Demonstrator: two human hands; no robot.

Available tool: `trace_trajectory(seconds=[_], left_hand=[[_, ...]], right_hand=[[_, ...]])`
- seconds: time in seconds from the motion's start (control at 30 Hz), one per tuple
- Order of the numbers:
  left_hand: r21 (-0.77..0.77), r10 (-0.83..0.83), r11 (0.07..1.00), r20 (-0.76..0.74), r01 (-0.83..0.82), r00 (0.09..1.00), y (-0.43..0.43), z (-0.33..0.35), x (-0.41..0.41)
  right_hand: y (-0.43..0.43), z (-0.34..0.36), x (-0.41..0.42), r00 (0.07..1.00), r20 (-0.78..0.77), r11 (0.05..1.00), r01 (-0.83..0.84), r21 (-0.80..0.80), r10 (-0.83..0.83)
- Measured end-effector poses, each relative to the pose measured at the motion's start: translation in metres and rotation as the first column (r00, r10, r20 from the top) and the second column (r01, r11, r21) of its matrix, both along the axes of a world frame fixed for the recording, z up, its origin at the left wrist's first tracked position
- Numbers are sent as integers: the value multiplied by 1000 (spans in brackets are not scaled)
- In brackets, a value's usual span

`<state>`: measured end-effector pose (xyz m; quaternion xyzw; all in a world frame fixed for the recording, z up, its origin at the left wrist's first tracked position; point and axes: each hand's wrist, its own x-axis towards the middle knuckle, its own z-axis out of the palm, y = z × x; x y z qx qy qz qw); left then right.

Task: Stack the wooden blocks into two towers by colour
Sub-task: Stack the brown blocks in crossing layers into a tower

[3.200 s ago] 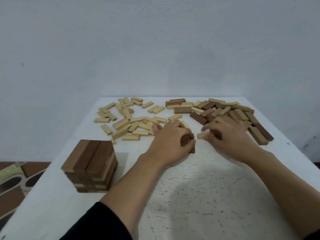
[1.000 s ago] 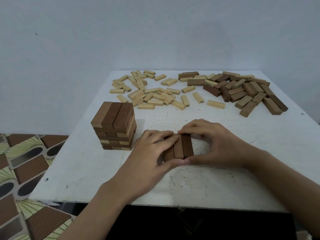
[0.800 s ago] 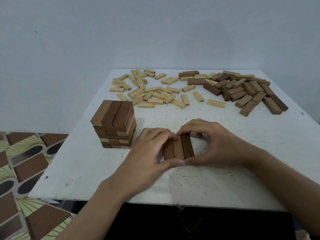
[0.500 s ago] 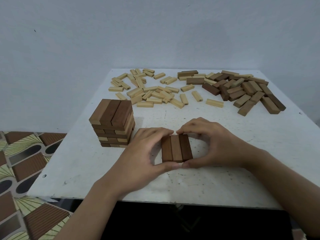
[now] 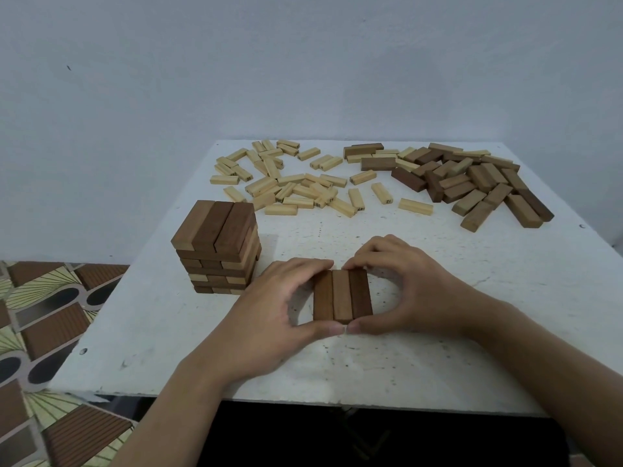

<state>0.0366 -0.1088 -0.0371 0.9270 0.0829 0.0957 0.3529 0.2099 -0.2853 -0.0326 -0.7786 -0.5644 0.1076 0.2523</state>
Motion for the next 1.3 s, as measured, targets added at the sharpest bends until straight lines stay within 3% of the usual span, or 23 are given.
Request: trace_trajectory(seconds=[0.33,0.53,0.9,1.03,1.17,1.3], left_hand=[[59,45,997,56,-48,997,-6,-1,0],[11,48,999,-45,-47,998,-6,3,5],[4,97,995,2,-97,995,-26,9,21],[10,6,1000,-91,-5,996,-16,12,16],[-70,-59,996,-158,48,986,-2,17,7],[-27,-20,999,-64,18,998,-4,12,12]], right_hand=[[2,2,4,999,-21,999,-48,-22,48],[4,4,8,997,-24,993,-81,-82,79],[-2,19,25,980,-193,989,-78,-123,53],[-8,23,27,971,-238,986,-61,-153,23],[-12,23,31,972,-233,999,41,-10,-43],[-11,14,29,979,-177,992,115,58,-103]])
